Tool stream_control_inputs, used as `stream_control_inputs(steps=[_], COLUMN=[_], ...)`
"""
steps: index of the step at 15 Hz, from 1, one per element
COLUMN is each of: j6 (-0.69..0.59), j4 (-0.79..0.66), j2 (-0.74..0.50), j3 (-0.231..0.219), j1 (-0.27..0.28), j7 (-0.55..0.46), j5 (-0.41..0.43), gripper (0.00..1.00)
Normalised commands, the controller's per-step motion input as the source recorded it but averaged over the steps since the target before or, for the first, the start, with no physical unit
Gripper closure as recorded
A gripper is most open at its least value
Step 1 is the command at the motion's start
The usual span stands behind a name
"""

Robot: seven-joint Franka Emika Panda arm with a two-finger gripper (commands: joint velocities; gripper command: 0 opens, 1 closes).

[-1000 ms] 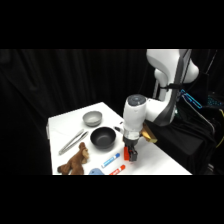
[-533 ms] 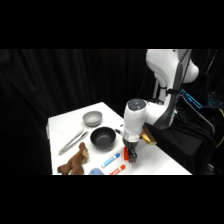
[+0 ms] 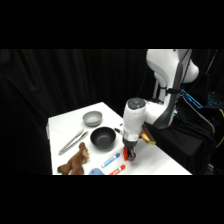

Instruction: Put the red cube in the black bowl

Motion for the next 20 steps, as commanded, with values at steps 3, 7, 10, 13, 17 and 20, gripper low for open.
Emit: stream_control_inputs(steps=[3,7,10,13,17,20], j6=[-0.26,-0.37,-0.34,-0.29,-0.21,-0.08], j4=[-0.22,-0.14,-0.06,-0.02,0.07,0.14], j2=[-0.49,-0.49,-0.41,-0.34,-0.20,-0.04], j3=[-0.121,0.036,0.156,0.177,0.102,0.021], j1=[0.139,-0.045,-0.199,-0.275,-0.307,-0.266], j7=[0.02,-0.03,-0.07,-0.15,-0.20,-0.18], j5=[-0.067,-0.110,-0.110,-0.061,-0.048,-0.086], gripper=[0.74,0.74,0.74,0.74,0.74,0.74])
